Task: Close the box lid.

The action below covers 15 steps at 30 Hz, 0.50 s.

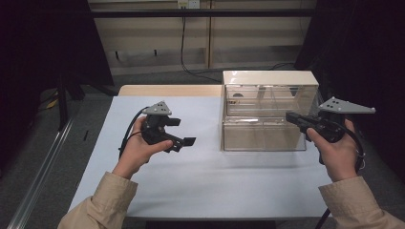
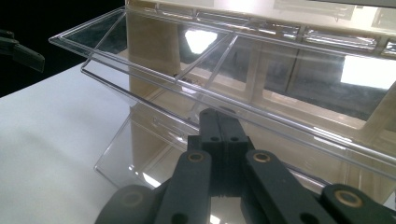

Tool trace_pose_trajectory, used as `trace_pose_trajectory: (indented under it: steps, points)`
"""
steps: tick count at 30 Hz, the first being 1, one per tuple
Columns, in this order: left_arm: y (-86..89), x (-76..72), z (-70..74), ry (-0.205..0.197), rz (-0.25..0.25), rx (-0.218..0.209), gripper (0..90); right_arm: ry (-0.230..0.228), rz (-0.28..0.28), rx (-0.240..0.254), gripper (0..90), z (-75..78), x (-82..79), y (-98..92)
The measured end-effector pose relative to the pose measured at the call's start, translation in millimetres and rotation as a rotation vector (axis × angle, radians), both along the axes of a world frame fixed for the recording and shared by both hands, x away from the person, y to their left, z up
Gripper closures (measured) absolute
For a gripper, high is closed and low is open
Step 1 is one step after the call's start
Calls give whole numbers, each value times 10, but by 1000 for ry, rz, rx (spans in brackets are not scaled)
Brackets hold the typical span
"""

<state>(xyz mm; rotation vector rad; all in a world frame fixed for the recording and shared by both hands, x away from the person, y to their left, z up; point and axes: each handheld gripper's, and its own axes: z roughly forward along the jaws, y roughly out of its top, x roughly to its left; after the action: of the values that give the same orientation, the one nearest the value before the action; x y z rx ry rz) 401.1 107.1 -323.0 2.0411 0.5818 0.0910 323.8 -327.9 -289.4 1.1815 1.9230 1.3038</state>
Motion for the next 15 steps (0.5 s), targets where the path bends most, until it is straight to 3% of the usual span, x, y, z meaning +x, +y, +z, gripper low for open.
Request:
trace_pose_trajectory:
  steps: [15]
  points:
    - [174, -49, -129, -11, 28, 9, 71, -8, -1, -19, 900, -76, -31, 16]
